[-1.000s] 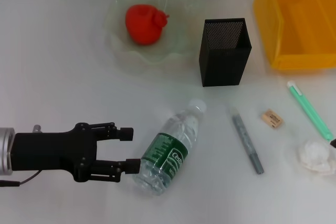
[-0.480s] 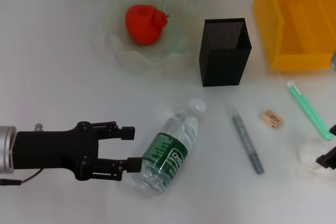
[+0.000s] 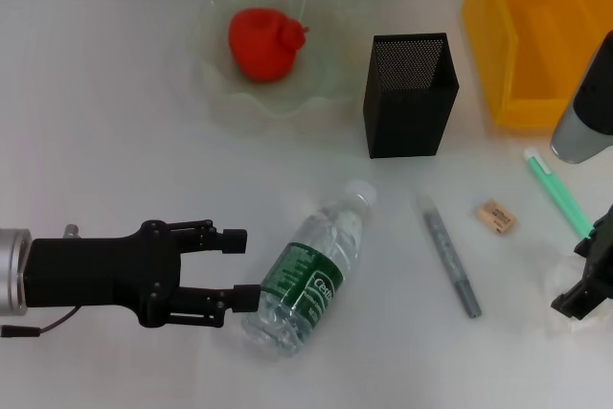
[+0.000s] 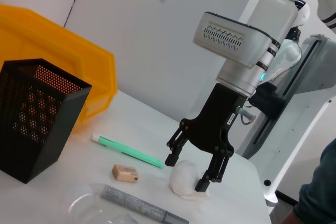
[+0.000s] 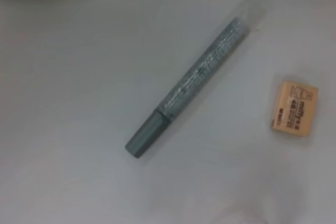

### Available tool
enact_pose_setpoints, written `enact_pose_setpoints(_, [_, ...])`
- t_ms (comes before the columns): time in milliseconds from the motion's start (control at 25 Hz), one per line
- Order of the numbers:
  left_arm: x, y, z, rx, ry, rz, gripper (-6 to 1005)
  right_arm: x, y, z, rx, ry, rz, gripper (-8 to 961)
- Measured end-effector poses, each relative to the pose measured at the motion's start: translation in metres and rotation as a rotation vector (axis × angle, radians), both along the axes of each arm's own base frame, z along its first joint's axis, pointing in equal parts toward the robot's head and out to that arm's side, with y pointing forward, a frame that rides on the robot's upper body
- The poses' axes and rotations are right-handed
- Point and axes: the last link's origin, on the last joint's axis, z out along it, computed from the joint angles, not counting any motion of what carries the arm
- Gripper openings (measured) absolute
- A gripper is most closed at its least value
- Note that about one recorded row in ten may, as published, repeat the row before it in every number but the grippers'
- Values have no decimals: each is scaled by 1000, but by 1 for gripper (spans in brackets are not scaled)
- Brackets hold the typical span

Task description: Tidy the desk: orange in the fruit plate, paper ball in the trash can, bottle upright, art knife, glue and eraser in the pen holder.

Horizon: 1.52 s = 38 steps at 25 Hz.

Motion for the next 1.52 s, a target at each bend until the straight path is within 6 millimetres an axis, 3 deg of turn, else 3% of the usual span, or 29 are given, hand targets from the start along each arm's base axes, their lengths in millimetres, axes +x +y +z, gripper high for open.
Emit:
enact_pose_setpoints(400, [-2, -1, 0, 5, 0, 8, 834, -3, 0, -4, -12, 3, 13, 784])
enact_pose_setpoints(680, [-2, -1, 1, 7, 2, 9, 835, -4, -2, -1, -23, -1, 11, 588])
enact_pose_setpoints(920, [-3, 0, 2, 10, 5, 10, 835, -12, -4, 15, -2, 13, 37, 533])
enact_pose_setpoints(1000, [-3, 0, 2, 9, 4, 9, 834, -14, -4, 30, 27, 54, 47, 515])
enact_pose_setpoints(1040, [-3, 0, 2, 9, 4, 9, 834, -18, -1, 52, 100, 130, 68, 506])
enact_pose_setpoints(1120, [-3, -1, 2, 7, 3, 9, 834, -20, 0, 62, 139, 165, 79, 514])
enact_pose_setpoints(1160, [-4, -1, 2, 10, 5, 9, 834, -24, 6, 87, 261, 230, 122, 519])
enact_pose_setpoints(1200, [-4, -1, 2, 10, 5, 9, 834, -24, 6, 87, 261, 230, 122, 523])
enact_pose_setpoints(1240, [-4, -1, 2, 10, 5, 9, 834, -28, 16, 106, 392, 271, 170, 527])
enact_pose_setpoints(1320, [-4, -1, 2, 10, 5, 9, 834, -31, 23, 113, 469, 294, 194, 536])
enact_pose_setpoints(1400, [-2, 1, 2, 11, 6, 7, 834, -30, 50, 120, 687, 388, 214, 544])
enact_pose_setpoints(1520, [-2, 1, 2, 10, 5, 6, 835, -19, 76, 110, 811, 457, 191, 557])
